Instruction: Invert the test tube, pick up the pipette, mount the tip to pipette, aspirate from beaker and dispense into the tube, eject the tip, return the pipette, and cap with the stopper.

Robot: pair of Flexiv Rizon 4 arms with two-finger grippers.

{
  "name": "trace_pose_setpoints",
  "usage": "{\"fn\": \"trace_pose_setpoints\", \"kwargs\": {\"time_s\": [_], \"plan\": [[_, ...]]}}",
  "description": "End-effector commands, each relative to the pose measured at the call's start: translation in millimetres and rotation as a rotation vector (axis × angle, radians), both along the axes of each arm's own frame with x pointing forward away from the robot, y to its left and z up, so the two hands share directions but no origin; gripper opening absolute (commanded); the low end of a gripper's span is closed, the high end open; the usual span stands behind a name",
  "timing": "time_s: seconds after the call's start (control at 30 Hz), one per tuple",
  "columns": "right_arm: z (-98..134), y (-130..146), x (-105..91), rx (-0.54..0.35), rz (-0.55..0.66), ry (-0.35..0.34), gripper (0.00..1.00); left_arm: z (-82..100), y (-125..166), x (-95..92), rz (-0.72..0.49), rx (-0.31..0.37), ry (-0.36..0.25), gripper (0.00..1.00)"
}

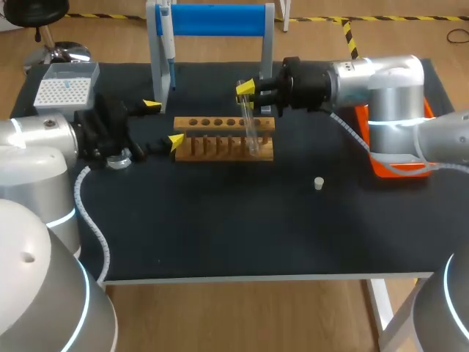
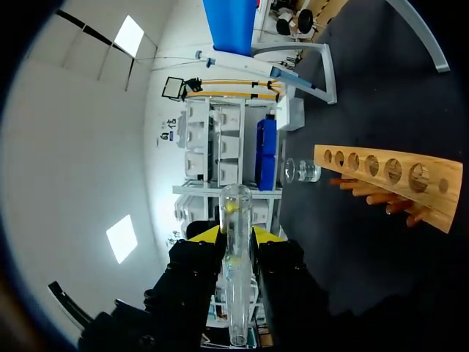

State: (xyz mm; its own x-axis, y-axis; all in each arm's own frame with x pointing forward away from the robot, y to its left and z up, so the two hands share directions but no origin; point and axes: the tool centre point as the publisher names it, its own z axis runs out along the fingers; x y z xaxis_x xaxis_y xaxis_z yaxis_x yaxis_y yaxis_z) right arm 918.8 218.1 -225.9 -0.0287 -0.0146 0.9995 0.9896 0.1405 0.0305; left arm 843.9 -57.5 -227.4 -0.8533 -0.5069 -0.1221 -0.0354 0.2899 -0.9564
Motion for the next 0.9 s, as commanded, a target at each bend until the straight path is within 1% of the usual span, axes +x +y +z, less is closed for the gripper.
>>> {"fn": "trace_pose_setpoints", "kwargs": {"time_s": [0.03, 0.07, 0.1, 0.17, 0.2, 0.23, 0.27, 0.3, 0.6, 0.63, 0.67, 0.7, 0.73, 0.77, 0.9], "plan": [[1.1, -0.3, -0.3, -0.004, -0.001, -0.001, 0.0, -9.6, -7.6, -11.6, -0.094, -0.072, -0.401, 1.0], [1.1, -0.3, -0.3, -0.004, -0.001, -0.001, 0.0, -9.3, -9.1, -11.8, -0.099, -0.069, -0.438, 1.0], [1.1, -0.3, -0.3, -0.004, -0.001, -0.001, 0.0, -8.6, -10.6, -13.2, -0.127, -0.093, -0.471, 1.0], [1.1, -0.3, -0.3, -0.004, -0.001, -0.001, 0.0, -6.8, -13.8, -15.0, -0.154, -0.106, -0.536, 1.0], [1.1, -0.3, -0.3, -0.004, -0.001, -0.001, 0.0, -5.5, -15.5, -16.6, -0.182, -0.124, -0.559, 1.0], [1.1, -0.3, -0.3, -0.004, -0.001, -0.001, 0.0, -4.8, -17.4, -16.6, -0.155, -0.092, -0.558, 1.0], [1.1, -0.3, -0.3, -0.004, -0.001, -0.001, 0.0, -5.2, -19.9, -10.8, -0.098, -0.052, -0.49, 1.0], [1.1, -0.3, -0.3, -0.004, -0.001, -0.001, 0.0, -5.4, -19.7, -7.6, -0.08, -0.056, -0.426, 1.0], [1.1, -0.3, -0.3, -0.004, -0.001, -0.001, 0.0, -5.4, -19.7, -7.6, -0.08, -0.056, -0.426, 1.0], [1.1, -0.3, -0.3, -0.004, -0.001, -0.001, 0.0, -3.4, -19.1, -10.6, -0.078, -0.066, -0.518, 1.0], [1.1, -0.3, -0.3, -0.004, -0.001, -0.001, 0.0, -3.8, -20.5, -12.4, -0.091, -0.025, -0.574, 1.0], [1.1, -0.3, -0.3, -0.004, -0.001, -0.001, 0.0, -4.6, -22.3, -13.6, -0.093, 0.001, -0.611, 1.0], [1.1, -0.3, -0.3, -0.004, -0.001, -0.001, 0.0, -5.4, -24.5, -16.2, -0.096, 0.008, -0.675, 1.0], [1.1, -0.3, -0.3, -0.004, -0.001, -0.001, 0.0, -5.4, -27.3, -19.0, -0.099, 0.045, -0.723, 1.0], [1.1, -0.3, -0.3, -0.004, -0.001, -0.001, 0.0, -2.2, -38.8, -28.2, -0.179, 0.057, -0.87, 1.0]]}}
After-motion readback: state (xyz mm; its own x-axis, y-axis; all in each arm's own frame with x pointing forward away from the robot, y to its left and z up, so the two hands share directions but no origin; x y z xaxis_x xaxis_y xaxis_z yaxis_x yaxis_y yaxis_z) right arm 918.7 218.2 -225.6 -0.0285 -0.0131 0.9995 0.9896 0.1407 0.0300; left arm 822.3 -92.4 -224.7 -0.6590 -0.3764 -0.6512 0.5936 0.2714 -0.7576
